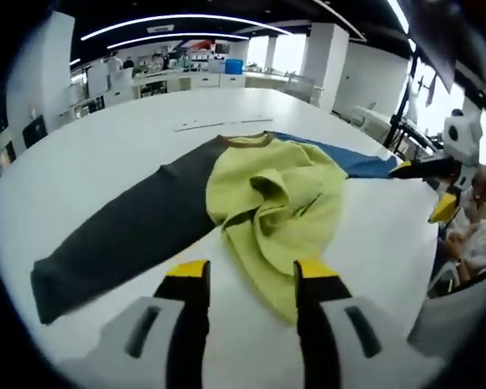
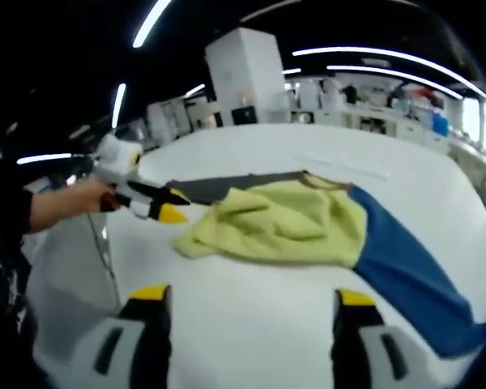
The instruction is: Fold the garment on the visible template until the final outline fits inside the template.
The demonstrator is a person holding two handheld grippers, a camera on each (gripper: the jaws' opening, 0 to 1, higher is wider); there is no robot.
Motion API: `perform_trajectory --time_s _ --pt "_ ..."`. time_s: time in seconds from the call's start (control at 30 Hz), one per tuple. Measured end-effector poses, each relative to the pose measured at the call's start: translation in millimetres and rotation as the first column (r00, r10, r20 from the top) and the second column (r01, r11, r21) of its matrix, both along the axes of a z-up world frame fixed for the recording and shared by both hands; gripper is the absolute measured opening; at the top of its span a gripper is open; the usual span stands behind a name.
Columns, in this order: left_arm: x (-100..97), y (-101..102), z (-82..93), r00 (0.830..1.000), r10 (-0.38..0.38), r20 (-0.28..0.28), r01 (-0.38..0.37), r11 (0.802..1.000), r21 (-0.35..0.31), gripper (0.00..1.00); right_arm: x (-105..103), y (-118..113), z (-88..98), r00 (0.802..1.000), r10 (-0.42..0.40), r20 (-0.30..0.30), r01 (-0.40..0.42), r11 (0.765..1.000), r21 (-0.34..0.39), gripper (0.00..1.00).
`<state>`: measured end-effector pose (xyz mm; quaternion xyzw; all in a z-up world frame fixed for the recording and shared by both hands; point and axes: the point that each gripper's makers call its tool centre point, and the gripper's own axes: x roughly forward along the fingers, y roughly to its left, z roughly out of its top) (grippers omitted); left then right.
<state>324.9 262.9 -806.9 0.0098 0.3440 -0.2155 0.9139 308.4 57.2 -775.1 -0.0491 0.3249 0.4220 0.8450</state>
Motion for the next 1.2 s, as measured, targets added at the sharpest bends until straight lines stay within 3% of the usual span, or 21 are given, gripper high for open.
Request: perform_trajectory --time_s 0.2,0.43,0.87,1.2 --pt "-13.4 0.3 -5.7 1.000 0.010 -0.017 -0.010 1.000 -0.005 0.37 1.7 21.9 5.4 0.999 0.052 0.014 -0.052 0.999 0.009 0.78" --pt "-32.2 -5.8 -20.3 0.998 -0.022 -0.053 0.024 0.999 0.048 0.33 1.3 44.7 4.0 0.994 0.110 0.022 -0.110 0.994 0.016 0.73" --pt "-37.1 -5.1 -20.1 0.996 0.065 -0.067 -0.067 0.998 -0.013 0.20 3.1 84.1 -1.3 0.981 0.190 0.034 -0.192 0.981 0.036 0.58" --pt "-47.7 -11.7 -29.3 0.985 0.126 -0.120 -0.133 0.989 -0.059 0.11 -0.3 115.8 -15.2 0.970 0.241 0.018 -0.242 0.970 0.039 0.42"
